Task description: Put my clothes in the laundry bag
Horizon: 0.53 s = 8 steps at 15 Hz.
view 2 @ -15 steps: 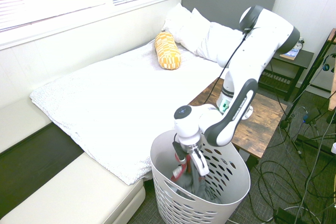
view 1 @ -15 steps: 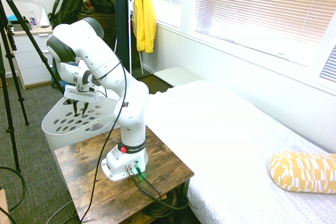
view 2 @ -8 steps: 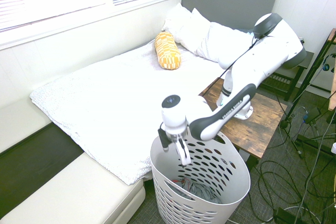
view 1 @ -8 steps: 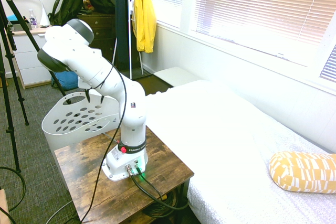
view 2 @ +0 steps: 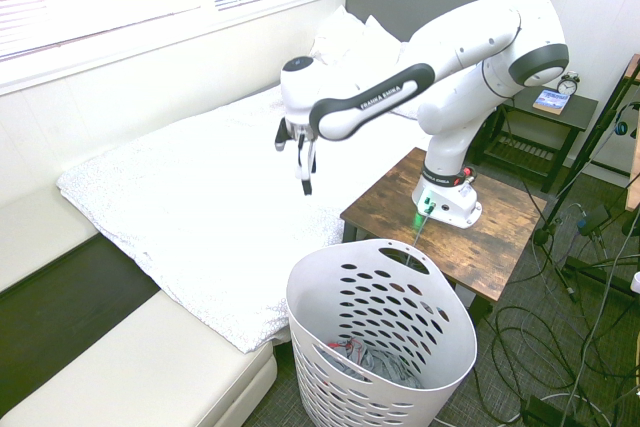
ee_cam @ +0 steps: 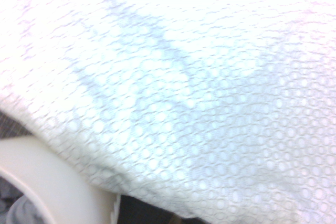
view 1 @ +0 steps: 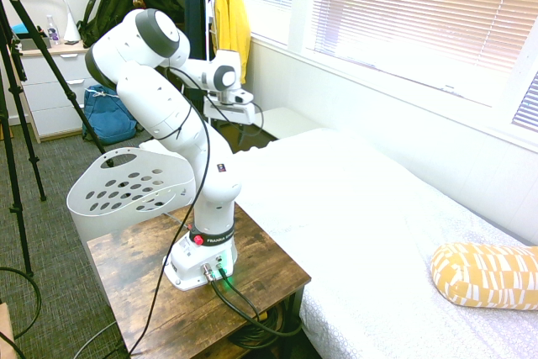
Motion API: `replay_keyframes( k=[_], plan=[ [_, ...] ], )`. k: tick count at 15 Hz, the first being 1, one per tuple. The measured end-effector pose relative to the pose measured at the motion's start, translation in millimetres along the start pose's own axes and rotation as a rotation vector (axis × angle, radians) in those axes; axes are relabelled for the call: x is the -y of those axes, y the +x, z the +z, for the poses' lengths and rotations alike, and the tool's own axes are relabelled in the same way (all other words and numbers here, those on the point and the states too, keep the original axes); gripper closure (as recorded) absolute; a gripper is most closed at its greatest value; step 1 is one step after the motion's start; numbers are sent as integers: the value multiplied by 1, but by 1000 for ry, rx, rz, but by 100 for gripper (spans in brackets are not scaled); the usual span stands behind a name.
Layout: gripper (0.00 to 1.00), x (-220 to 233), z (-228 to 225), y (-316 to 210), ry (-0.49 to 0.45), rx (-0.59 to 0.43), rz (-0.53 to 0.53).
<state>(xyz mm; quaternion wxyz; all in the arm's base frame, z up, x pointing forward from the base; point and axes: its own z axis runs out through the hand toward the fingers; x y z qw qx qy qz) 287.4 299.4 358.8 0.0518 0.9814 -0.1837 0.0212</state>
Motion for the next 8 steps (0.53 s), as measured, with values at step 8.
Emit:
replay_keyframes(
  k=[8],
  plan=[
    [0, -172, -23, 153, 31, 44, 348]
  ],
)
